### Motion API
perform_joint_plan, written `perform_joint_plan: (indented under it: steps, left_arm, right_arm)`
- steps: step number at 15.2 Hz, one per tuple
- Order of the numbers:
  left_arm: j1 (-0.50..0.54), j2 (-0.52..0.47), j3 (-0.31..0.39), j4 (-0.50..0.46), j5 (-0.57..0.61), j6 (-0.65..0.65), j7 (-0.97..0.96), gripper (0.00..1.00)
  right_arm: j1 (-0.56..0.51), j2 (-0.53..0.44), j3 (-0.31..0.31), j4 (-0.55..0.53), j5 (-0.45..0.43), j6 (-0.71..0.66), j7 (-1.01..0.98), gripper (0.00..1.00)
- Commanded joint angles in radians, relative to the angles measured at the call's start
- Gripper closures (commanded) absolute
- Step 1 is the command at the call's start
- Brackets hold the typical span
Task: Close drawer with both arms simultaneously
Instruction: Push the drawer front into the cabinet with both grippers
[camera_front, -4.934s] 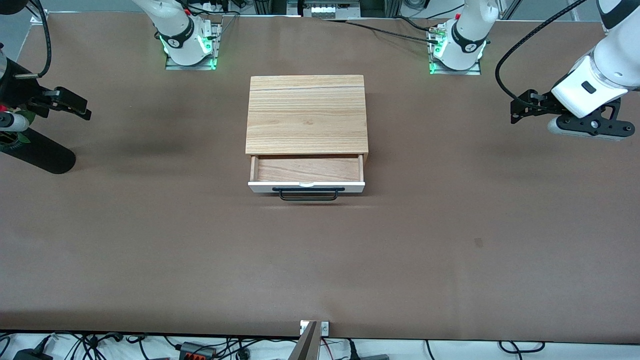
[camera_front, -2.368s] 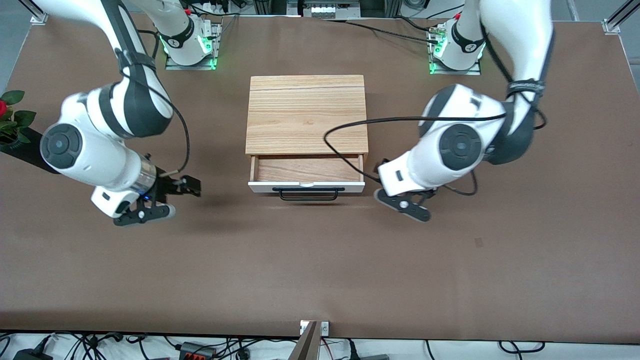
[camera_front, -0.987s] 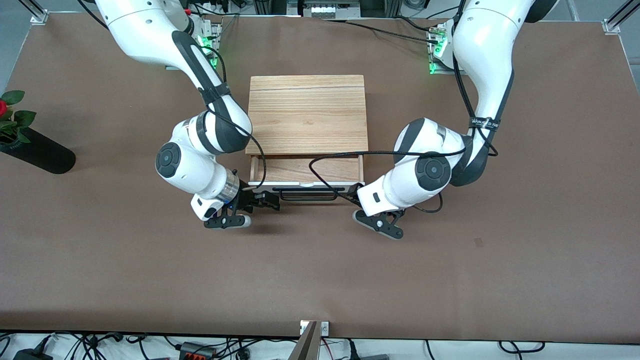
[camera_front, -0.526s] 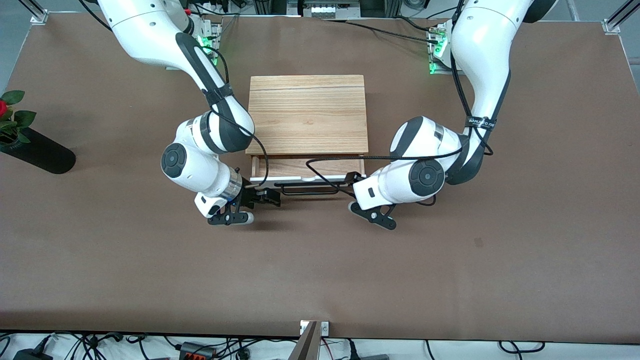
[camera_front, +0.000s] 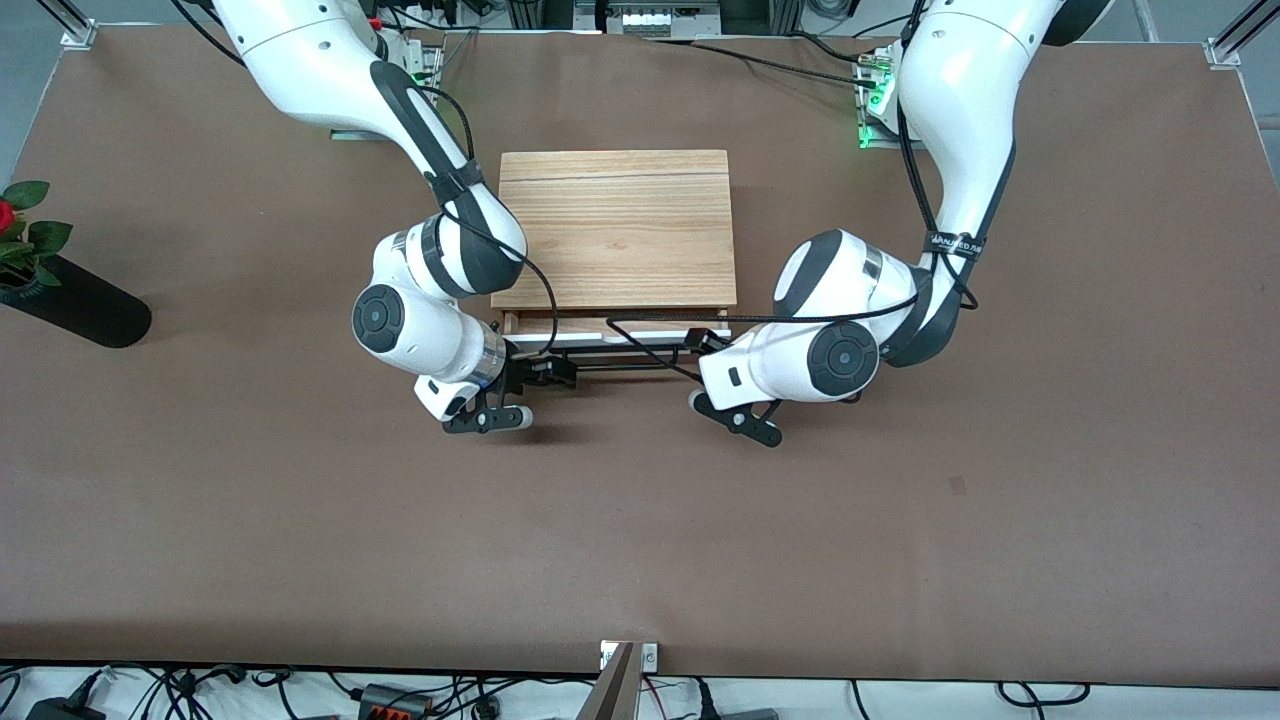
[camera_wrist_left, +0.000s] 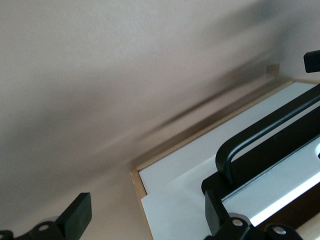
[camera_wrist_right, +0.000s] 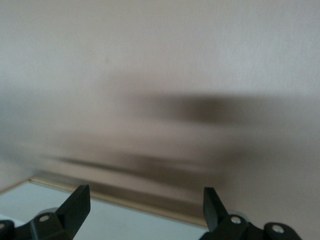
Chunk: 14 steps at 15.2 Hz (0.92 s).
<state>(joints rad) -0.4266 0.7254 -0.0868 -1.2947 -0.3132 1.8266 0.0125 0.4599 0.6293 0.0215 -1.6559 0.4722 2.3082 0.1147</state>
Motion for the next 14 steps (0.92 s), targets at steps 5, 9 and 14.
perform_joint_plan:
  steps: [5, 9, 14]
  left_arm:
    - [-0.003, -0.014, 0.001, -0.012, -0.023, -0.061, 0.018, 0.00]
    - [0.002, -0.014, 0.001, -0.012, -0.053, -0.118, 0.018, 0.00]
    - [0.008, -0.014, 0.001, -0.011, -0.056, -0.161, 0.020, 0.00]
  right_arm:
    - [0.008, -0.045, -0.008, -0.025, 0.003, -0.160, 0.005, 0.00]
    - [0.006, -0.053, -0.009, -0.027, 0.002, -0.196, 0.006, 0.00]
    - [0.005, -0.056, -0.009, -0.019, 0.000, -0.194, 0.005, 0.00]
